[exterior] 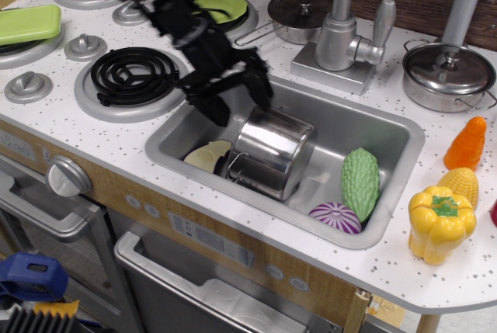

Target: Flip pot upright in sink

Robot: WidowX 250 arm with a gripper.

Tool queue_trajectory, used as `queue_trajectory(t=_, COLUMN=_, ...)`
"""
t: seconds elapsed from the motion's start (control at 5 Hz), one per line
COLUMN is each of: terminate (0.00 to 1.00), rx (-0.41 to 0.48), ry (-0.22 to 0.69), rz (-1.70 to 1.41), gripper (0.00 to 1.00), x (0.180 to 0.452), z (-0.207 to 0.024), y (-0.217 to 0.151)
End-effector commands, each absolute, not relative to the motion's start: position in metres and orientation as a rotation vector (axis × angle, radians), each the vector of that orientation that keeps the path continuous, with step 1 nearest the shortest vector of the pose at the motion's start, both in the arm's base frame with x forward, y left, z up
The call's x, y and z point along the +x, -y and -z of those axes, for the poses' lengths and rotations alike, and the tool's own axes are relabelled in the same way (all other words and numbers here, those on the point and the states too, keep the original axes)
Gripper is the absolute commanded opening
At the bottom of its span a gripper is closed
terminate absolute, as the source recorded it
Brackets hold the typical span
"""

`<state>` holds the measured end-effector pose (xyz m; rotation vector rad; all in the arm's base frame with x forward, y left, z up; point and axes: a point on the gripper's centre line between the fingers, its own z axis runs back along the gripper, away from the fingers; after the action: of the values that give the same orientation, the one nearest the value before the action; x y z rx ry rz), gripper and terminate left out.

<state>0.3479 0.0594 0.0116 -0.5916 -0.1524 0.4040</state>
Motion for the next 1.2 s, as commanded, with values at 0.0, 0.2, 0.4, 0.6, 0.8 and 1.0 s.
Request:
queue_trajectory(t=0.0, terminate=0.0, rx=-0.839, ry=0.18, rz=-0.402, gripper=1.0, x=0.352, z=-0.014, y=-0.077)
queue_trajectory(t=0.2, terminate=0.0, rx=-0.957, ry=0.195, rz=-0.413, gripper=1.0, x=0.352, z=-0.006, y=-0.077)
queue_trajectory(t=0.4, terminate=0.0, rx=-0.926, ry=0.221, rz=-0.389, gripper=1.0, x=0.351, z=-0.007, y=-0.069)
queue_trajectory(t=0.6, terminate=0.0, rx=-0.822, ry=0.296, rz=-0.38, gripper=1.0, x=0.353, z=-0.013, y=-0.054)
queue_trajectory(t=0.8, terminate=0.0, rx=-0.796, ry=0.317, rz=-0.402, gripper=1.0, x=0.355, z=-0.014, y=-0.047)
queue_trajectory(t=1.0, terminate=0.0, rx=-0.77, ry=0.332, rz=-0.436, gripper=1.0, x=0.357, z=-0.016, y=-0.041)
